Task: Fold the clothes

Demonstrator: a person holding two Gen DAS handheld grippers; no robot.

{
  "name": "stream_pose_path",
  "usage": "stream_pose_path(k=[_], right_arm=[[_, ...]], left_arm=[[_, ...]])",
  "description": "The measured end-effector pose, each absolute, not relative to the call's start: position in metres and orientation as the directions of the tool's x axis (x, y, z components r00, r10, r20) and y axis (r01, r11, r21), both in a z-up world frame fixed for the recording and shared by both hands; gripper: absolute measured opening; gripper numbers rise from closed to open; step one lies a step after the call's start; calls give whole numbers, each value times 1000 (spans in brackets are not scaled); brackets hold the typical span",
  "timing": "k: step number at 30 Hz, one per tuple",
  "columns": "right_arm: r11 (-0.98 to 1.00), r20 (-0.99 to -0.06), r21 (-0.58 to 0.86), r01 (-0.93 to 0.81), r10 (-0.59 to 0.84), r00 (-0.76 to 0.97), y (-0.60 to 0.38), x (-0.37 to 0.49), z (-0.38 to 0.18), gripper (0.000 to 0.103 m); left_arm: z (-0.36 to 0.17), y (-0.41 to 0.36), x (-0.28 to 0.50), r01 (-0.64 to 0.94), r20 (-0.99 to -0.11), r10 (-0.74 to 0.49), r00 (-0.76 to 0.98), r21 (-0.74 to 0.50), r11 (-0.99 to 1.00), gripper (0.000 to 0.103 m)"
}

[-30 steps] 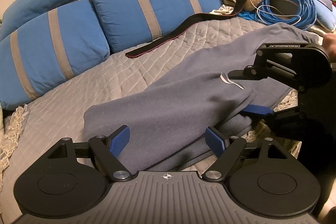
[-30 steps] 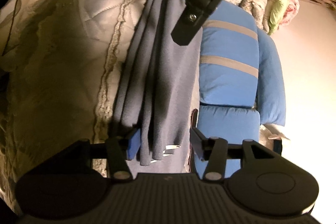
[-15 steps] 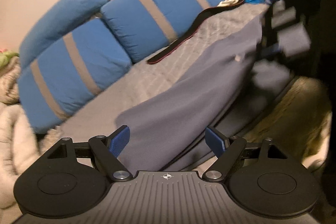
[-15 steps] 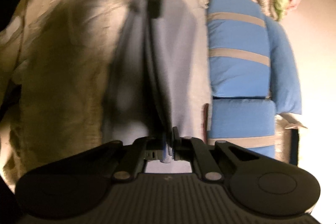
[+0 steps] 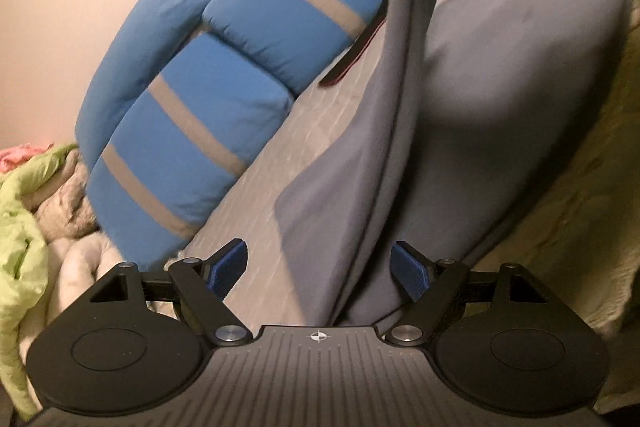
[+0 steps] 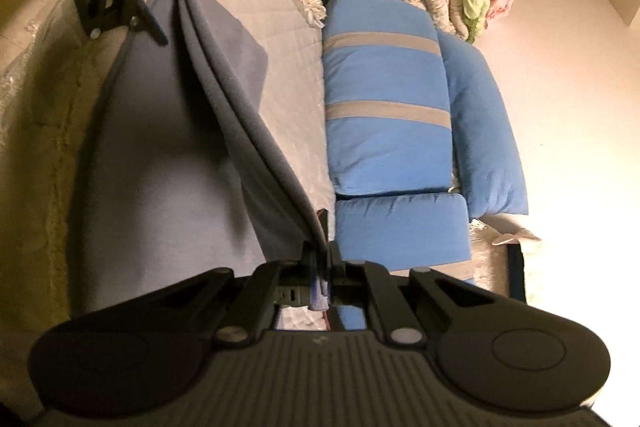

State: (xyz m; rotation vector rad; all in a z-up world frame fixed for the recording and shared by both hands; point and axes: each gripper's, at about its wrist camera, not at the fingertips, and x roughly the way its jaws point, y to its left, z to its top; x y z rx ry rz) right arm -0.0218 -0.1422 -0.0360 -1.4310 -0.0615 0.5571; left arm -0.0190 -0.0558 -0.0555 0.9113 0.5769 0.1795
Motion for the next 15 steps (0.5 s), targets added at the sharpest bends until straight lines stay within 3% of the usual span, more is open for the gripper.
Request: stream_pose_path(k=[8, 15], right_arm=[[46, -265, -953, -299, 350, 898, -168, -5, -42, 3], [-57, -383, -922, -384, 296, 875, -190, -17, -83, 3]], left_arm=[[-60, -45, -16, 75, -353, 466, 811, 854, 516, 80], [-80, -57, -17, 152, -314, 468, 826, 924, 351, 80]])
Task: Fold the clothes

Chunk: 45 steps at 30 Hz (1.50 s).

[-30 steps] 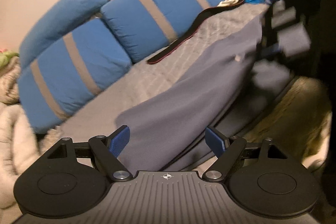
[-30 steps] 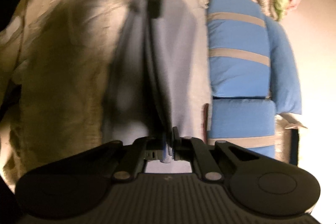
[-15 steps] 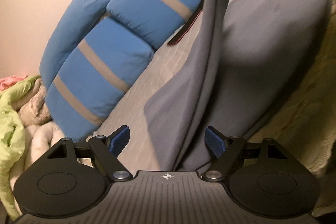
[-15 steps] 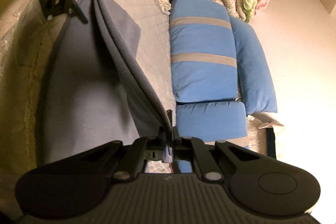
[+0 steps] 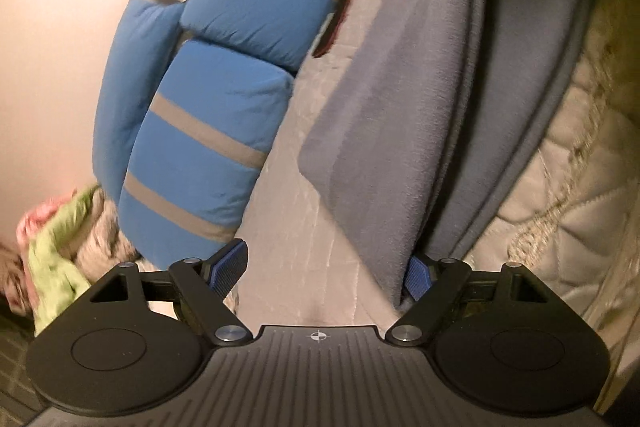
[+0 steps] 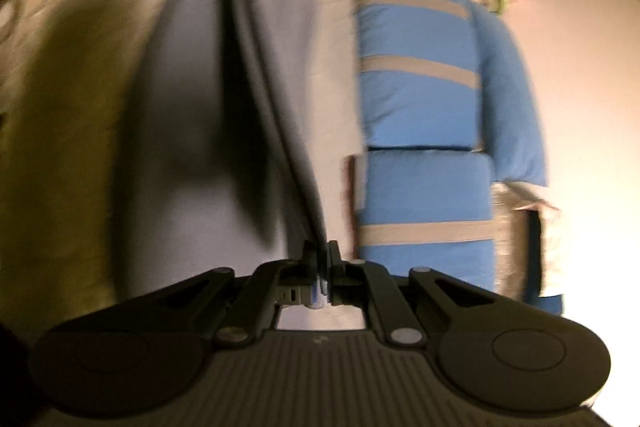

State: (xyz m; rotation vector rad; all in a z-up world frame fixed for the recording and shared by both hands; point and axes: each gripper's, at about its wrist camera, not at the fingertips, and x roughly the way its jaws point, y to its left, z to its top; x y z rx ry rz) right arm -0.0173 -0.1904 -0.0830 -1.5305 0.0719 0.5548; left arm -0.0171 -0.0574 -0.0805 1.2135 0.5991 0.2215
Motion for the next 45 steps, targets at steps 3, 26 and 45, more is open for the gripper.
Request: stream_pose_path(k=[3, 26, 45], right_arm=[[-95, -441, -897, -432, 280, 853, -191, -23, -98, 3], [-34, -523, -848, -529, 218, 824, -205, -15, -81, 3], [10, -544, -826, -564, 254, 800, -202, -30, -97, 5]], left_arm=[[-79, -57, -16, 167, -323, 470, 822, 924, 344, 80], [-68, -57, -18, 231, -402, 437, 804, 890, 394, 80], [-47, -26, -12, 281, -512, 370, 775, 803, 525, 80]])
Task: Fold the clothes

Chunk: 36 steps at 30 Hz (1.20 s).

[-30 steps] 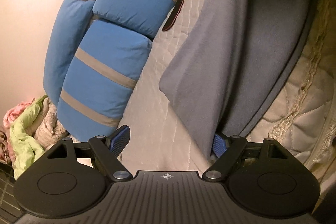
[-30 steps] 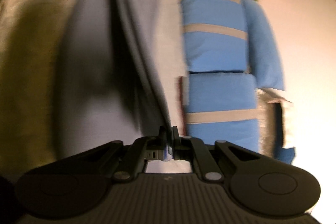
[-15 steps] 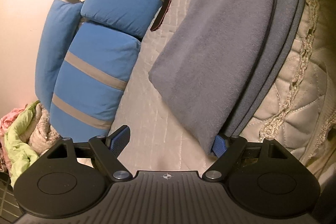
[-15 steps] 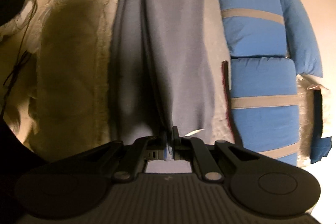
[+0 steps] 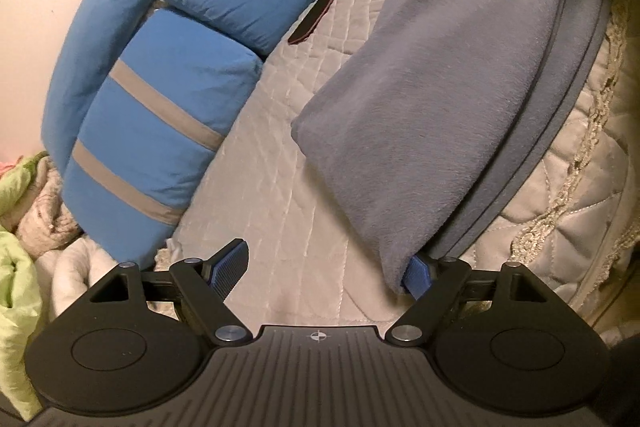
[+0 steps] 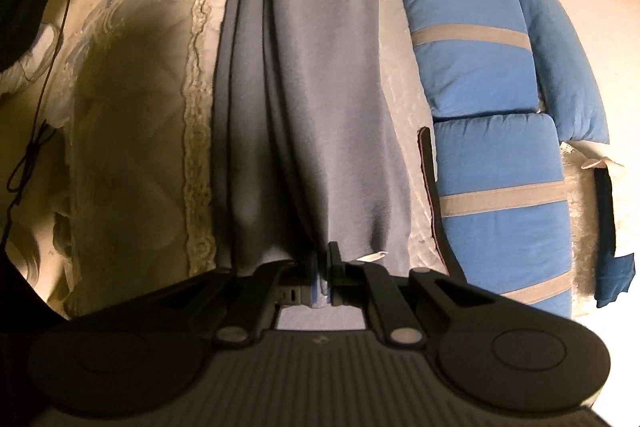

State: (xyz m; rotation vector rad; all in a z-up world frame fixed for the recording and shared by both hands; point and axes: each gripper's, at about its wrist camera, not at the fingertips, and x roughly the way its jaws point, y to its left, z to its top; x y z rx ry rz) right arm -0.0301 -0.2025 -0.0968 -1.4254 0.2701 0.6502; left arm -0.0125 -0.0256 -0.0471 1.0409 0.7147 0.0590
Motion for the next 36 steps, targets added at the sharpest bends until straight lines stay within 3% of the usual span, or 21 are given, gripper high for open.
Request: stream_pose_path(k=[5, 7, 8, 9, 12, 14, 17, 20, 25, 28, 31, 36], right_arm=[[-36, -558, -823, -567, 234, 796, -201, -30, -104, 6], [-49, -561, -823, -566, 223, 797, -200, -29, -106, 14], [-54, -556, -828, -559, 219, 802, -200, -28, -106, 25], [-54, -547, -834, -549, 217, 809, -200, -29, -107, 26], [-27, -527, -845, -534, 210, 824, -201, -27, -105, 38], [20, -497, -859, -512, 207, 843, -204, -28, -102, 62], [118, -483, -848, -516, 224, 846, -211, -28, -91, 82], [214, -465, -828, -519, 255, 848, -218, -29, -81, 90], [308, -434, -809, -501, 264, 862, -224, -25, -72, 96], [334, -424, -801, -497, 270, 865, -226, -24, -69, 99], [339, -415, -803, -490, 272, 868, -227, -20, -69, 100], [345, -412, -804, -484, 265, 872, -228, -19, -71, 101]], left_arm=[[-61, -36, -26, 331, -450, 344, 824, 875, 353, 80], [-67, -38, -34, 349, -422, 314, 850, 899, 263, 80], [-67, -37, -37, 356, -417, 299, 858, 904, 237, 80], [-65, -36, -39, 366, -418, 282, 864, 904, 220, 80], [-45, -34, -46, 422, -463, 223, 858, 882, 208, 80], [-18, -32, -48, 502, -563, 157, 812, 809, 306, 80], [28, -18, -41, 574, -670, -30, 741, 610, 547, 80], [54, 5, -15, 506, -656, -163, 737, 376, 776, 80], [33, 44, 52, 333, -672, -206, 712, 65, 941, 77], [17, 70, 89, 187, -686, -125, 717, 17, 982, 65], [-6, 85, 115, 78, -736, -18, 677, 47, 996, 64], [-13, 108, 122, 12, -750, -70, 657, -82, 997, 65]])
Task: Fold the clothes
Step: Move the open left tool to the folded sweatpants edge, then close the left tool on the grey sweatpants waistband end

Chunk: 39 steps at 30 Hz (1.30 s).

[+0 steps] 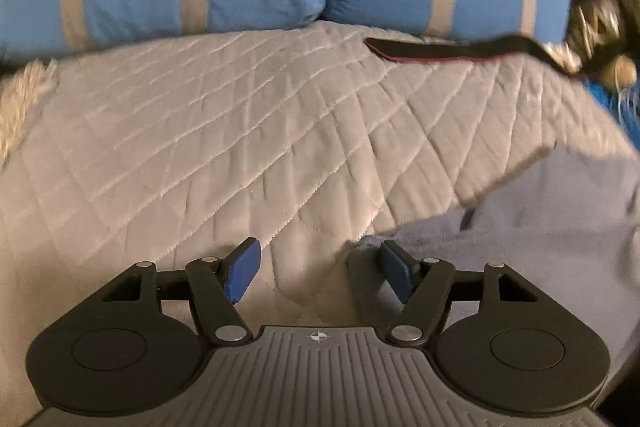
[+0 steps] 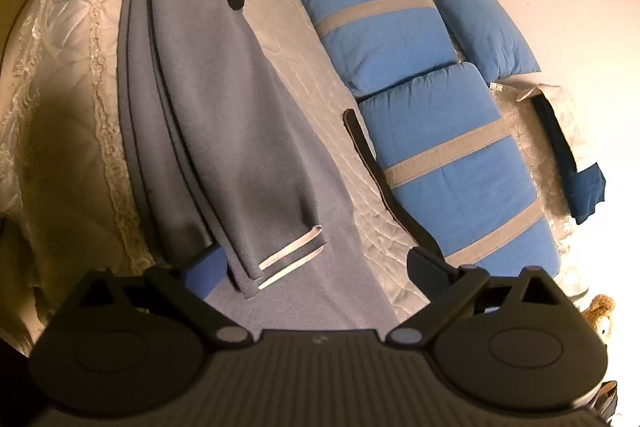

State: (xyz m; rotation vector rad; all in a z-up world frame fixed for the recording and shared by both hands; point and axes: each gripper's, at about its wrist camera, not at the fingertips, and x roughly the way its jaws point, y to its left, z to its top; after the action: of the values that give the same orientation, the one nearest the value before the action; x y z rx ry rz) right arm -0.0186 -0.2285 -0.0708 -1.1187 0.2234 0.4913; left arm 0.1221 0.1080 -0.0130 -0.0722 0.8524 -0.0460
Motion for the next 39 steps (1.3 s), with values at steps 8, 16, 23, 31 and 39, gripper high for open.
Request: stream_pose_path(k=[8, 16, 23, 31, 39], right_arm=[[364, -399, -801, -476, 268, 877, -229, -19, -70, 103], [367, -397, -800, -475, 269, 877, -230, -18, -70, 103], [361, -401, -801, -478, 269, 876, -229, -16, -71, 103], [372, -401, -797, -476, 263, 878, -230, -14, -70, 103], [361, -398, -806, -468, 254, 882, -230, -17, -68, 103]], left_arm=[[-21, 162, 99, -7, -657, -491, 572, -603, 797, 65], [-74, 181, 102, -71, -498, -721, 482, -842, 534, 65], [-92, 163, 123, -30, -443, -803, 400, -881, 471, 56], [-113, 164, 124, -34, -419, -822, 386, -897, 441, 15], [-71, 154, 117, 43, -556, -731, 396, -784, 619, 11]])
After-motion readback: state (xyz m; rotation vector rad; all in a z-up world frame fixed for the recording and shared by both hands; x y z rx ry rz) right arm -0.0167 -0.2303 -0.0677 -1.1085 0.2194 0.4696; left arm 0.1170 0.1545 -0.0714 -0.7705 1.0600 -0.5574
